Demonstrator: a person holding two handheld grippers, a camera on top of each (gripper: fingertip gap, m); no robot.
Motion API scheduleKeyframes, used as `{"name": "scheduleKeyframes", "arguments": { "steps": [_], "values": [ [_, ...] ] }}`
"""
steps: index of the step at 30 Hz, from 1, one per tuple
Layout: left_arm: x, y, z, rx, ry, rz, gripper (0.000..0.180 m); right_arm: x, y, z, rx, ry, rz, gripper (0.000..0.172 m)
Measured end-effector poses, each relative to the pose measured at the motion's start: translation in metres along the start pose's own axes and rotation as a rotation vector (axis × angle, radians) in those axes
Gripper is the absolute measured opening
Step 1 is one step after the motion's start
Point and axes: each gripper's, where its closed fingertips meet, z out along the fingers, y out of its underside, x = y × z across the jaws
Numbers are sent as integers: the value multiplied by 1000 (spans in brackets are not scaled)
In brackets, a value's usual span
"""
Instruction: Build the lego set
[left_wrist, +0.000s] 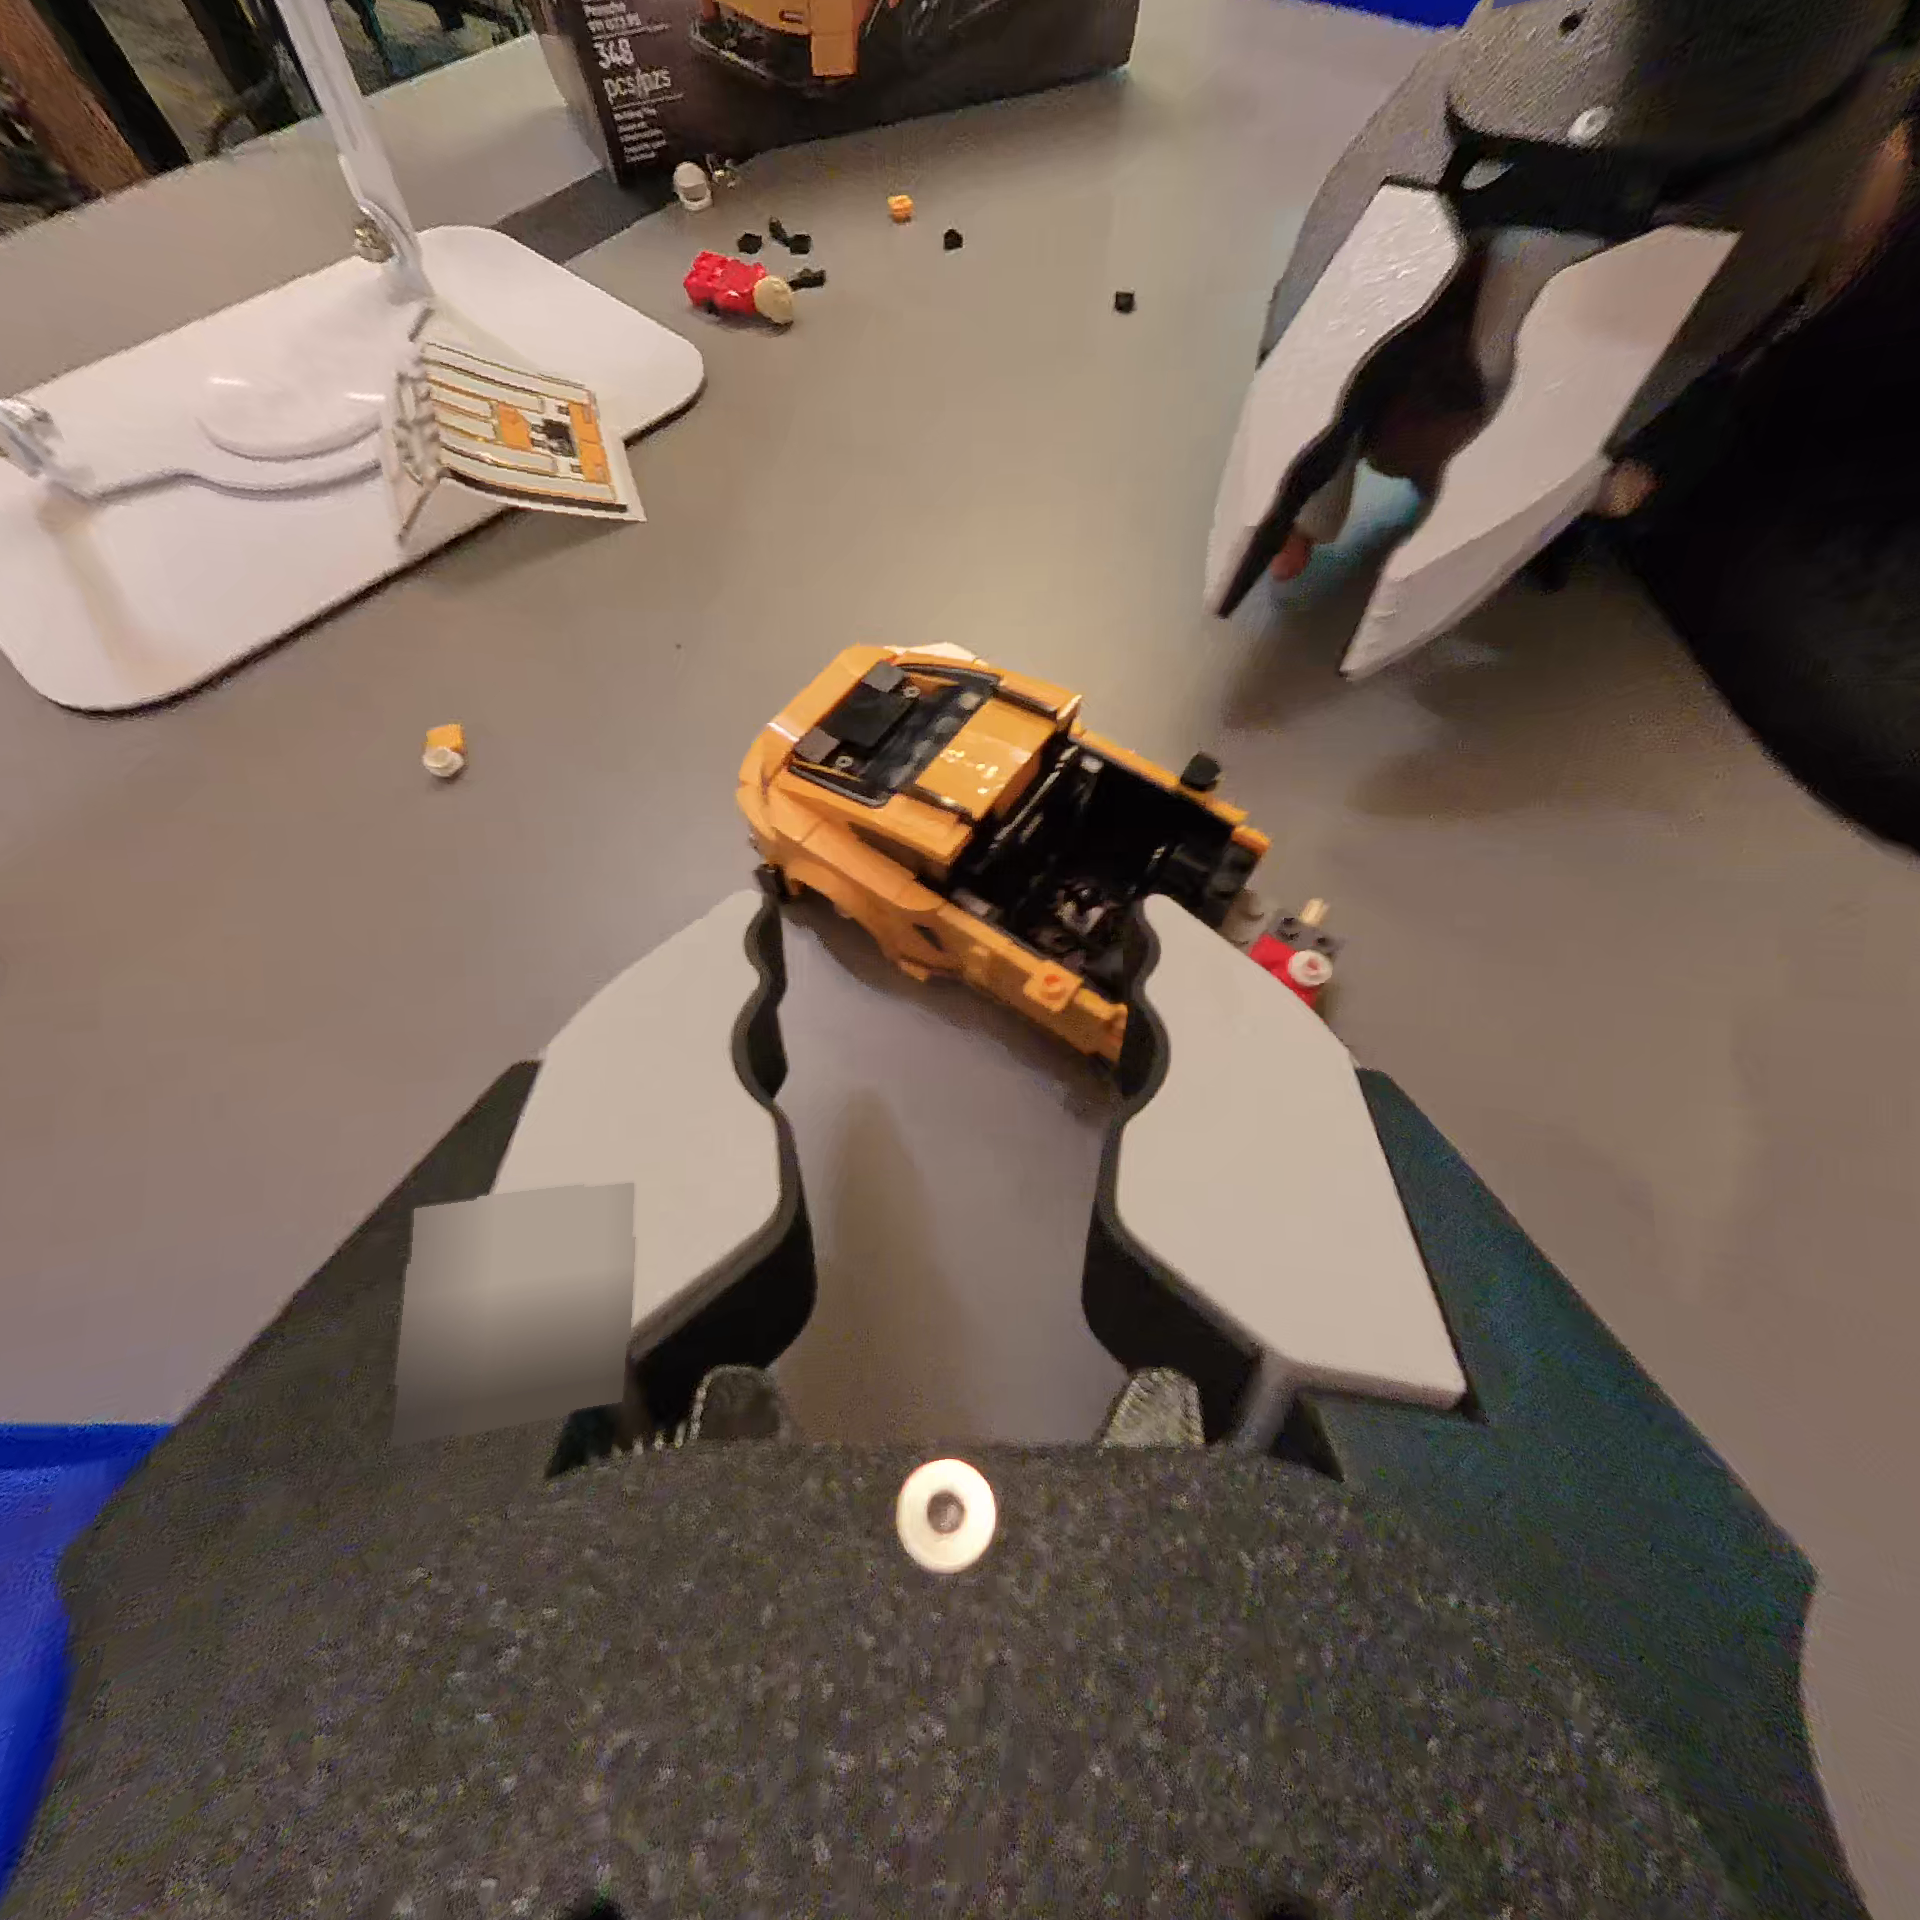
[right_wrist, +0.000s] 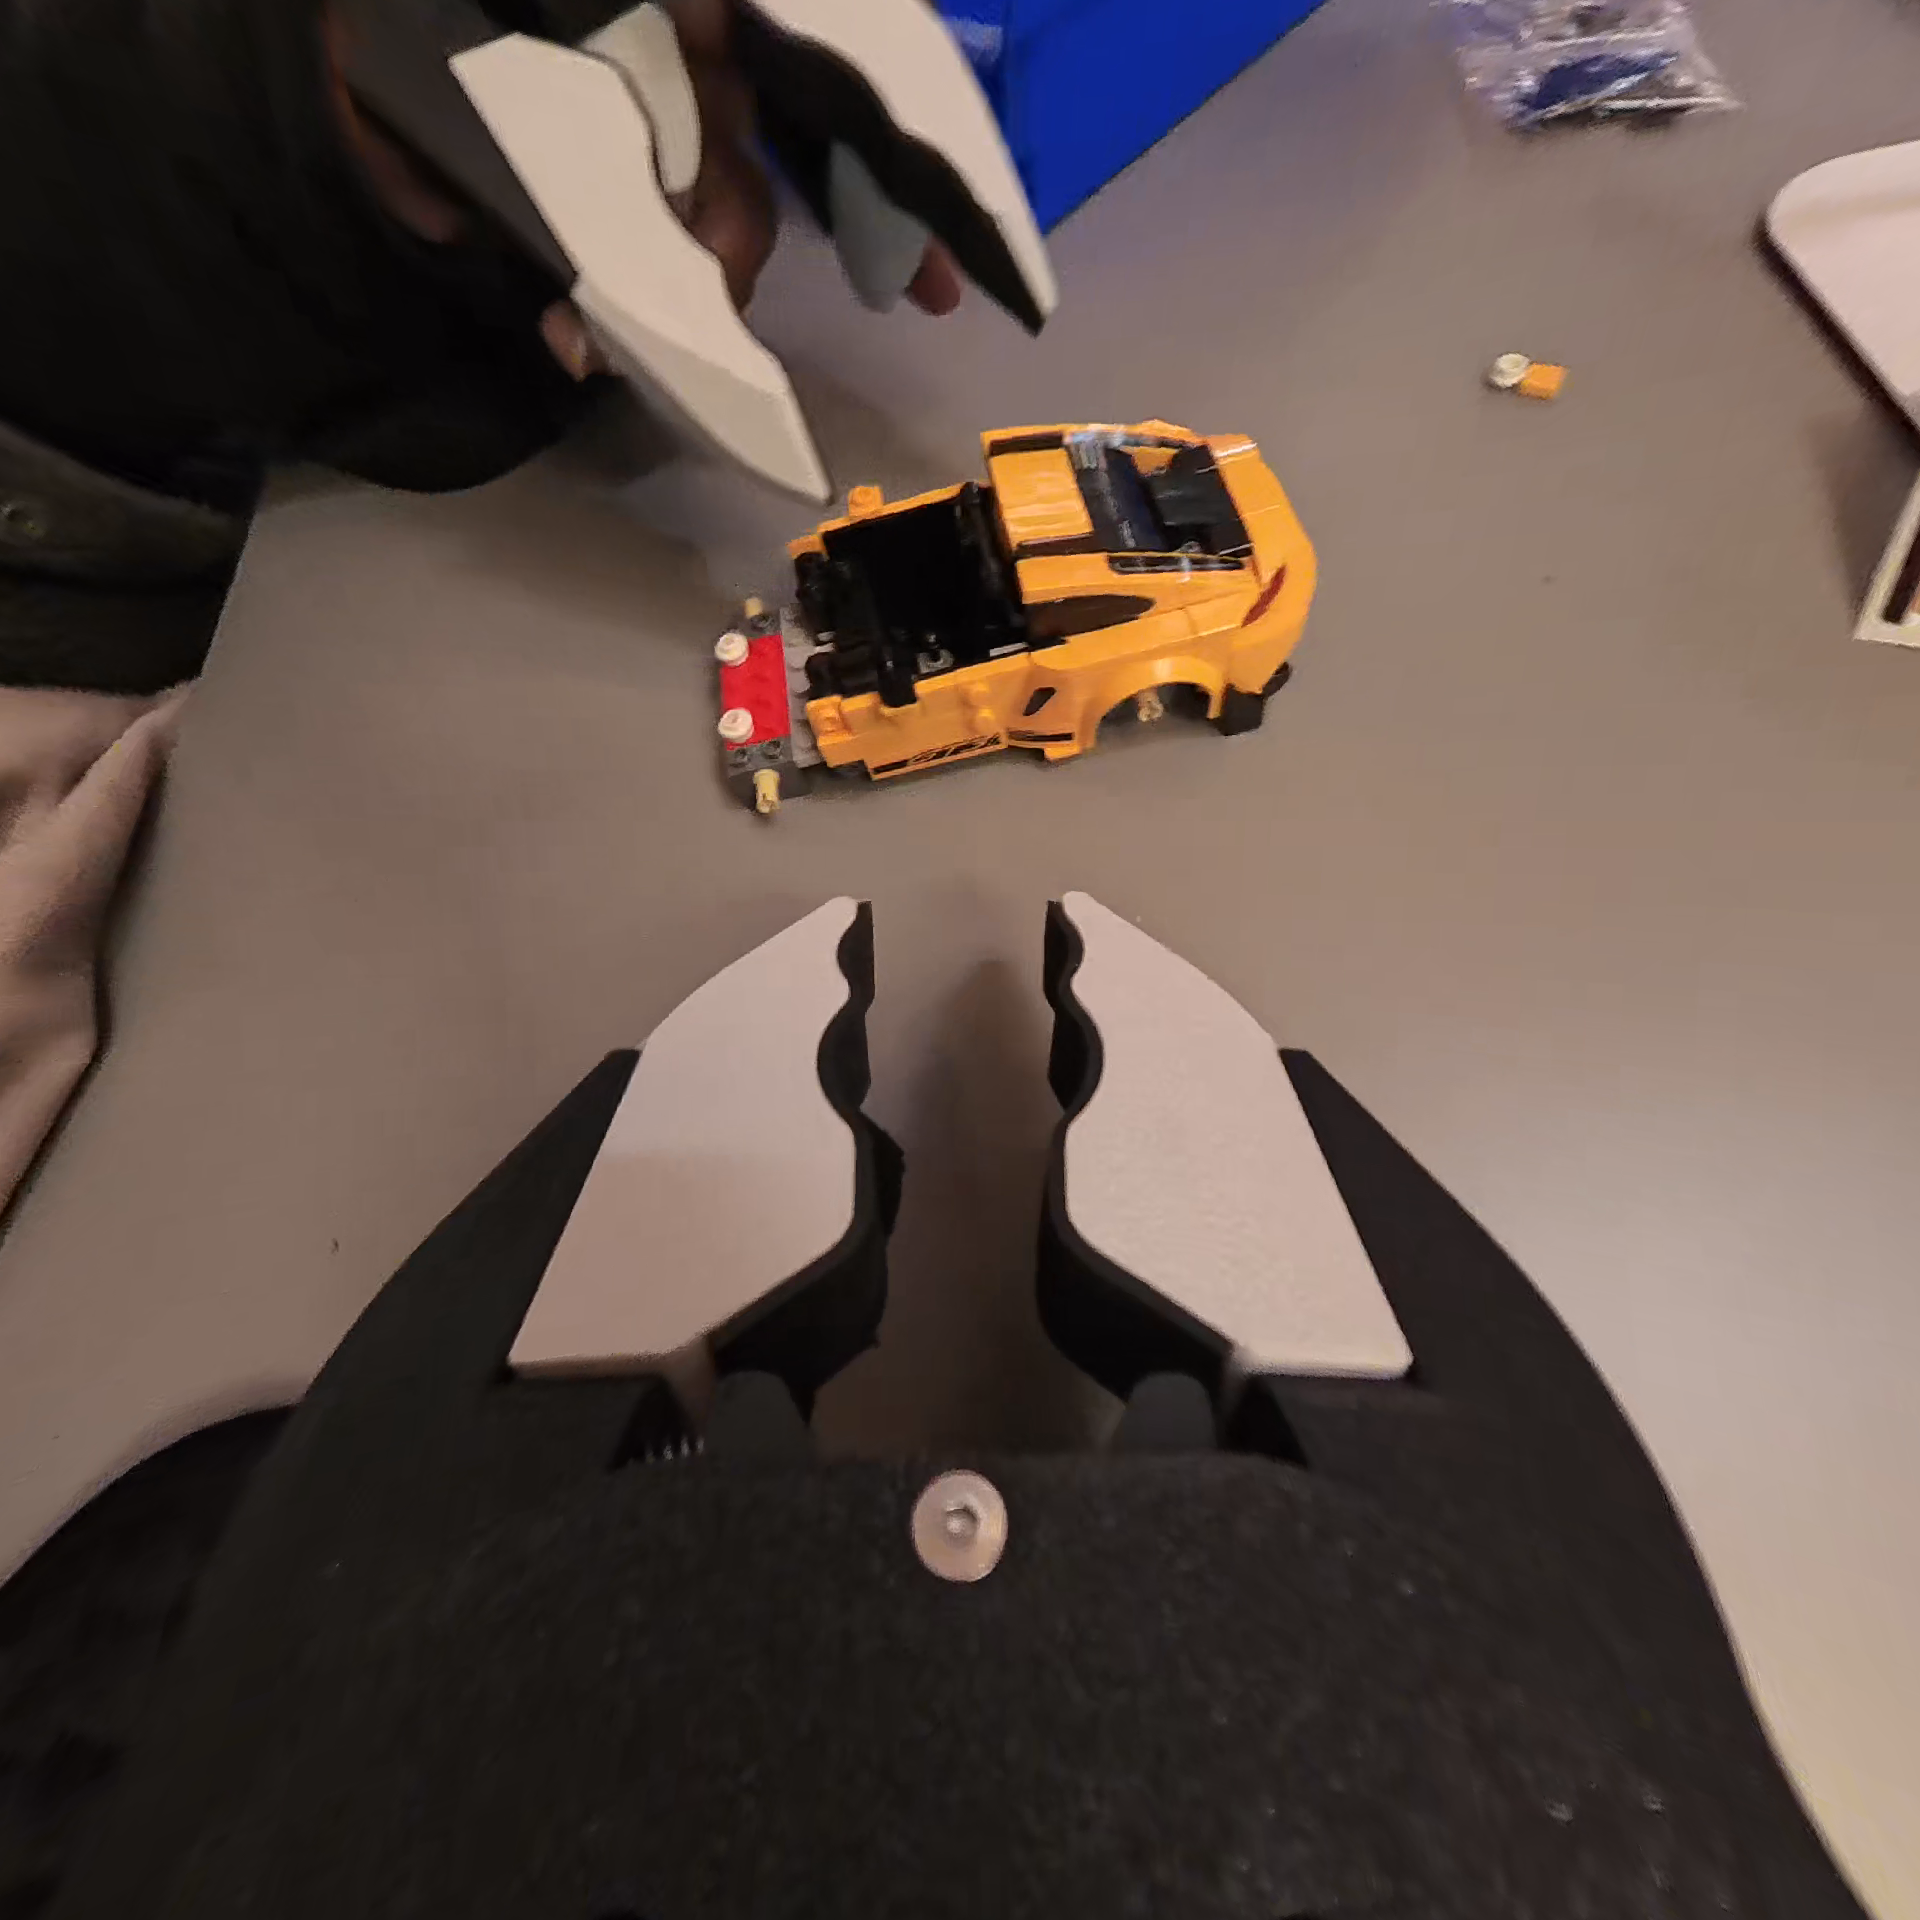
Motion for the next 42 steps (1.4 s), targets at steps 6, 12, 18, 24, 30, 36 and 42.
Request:
{"name": "scheduleKeyframes", "arguments": {
  "steps": [6, 12, 18, 24, 30, 36, 42],
  "values": [
    [22, 19, 14, -162, 18, -179, 87, 7, 2, 4, -14, 83, -45, 29],
    [33, 23, 35, -210, -94, -262, 112, 13, 1, 4, -14, 142, -57, 25],
    [36, 28, 44, -273, -226, -174, 99, 18, 1, 2, -11, 174, -55, 23],
    [43, 23, 32, -308, -74, -221, 79, 21, -5, -3, 24, 203, -62, 22],
    [70, -11, 12, -200, 417, -576, 79, 12, -34, -16, 203, 186, -136, 36],
    [91, -29, 2, -121, 699, -731, 79, -11, -52, -26, 326, 158, -299, 34],
    [95, -33, 1, -102, 737, -735, 79, -12, -50, -25, 314, 143, -304, 34]
  ]
}}
